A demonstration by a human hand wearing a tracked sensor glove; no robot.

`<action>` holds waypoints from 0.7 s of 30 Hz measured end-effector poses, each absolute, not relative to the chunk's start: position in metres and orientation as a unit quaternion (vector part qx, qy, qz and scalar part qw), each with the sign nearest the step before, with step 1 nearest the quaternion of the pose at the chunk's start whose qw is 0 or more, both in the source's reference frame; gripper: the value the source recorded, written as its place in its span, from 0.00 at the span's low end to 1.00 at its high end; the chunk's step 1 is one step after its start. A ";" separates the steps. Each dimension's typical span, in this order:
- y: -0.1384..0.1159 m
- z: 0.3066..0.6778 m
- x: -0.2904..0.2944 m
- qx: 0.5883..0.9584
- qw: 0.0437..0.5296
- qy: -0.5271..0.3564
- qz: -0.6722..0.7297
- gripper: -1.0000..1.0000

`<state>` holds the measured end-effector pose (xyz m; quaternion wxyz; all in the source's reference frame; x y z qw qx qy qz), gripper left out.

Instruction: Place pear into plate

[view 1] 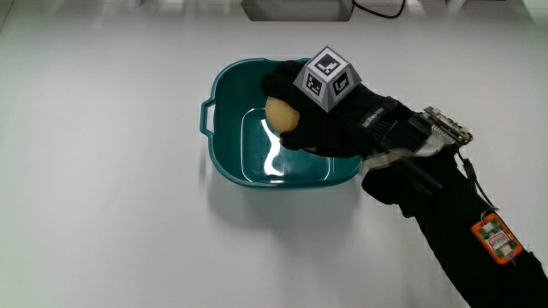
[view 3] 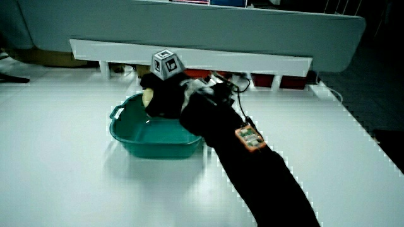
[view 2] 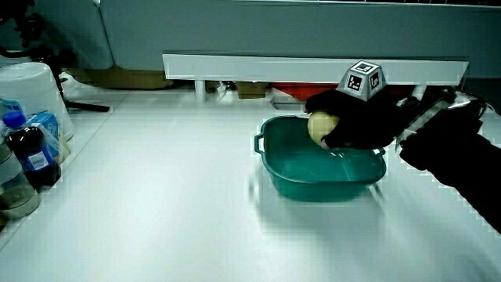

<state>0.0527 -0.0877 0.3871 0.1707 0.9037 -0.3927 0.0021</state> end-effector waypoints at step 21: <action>-0.100 0.414 0.047 0.909 0.194 -0.369 -0.004 0.50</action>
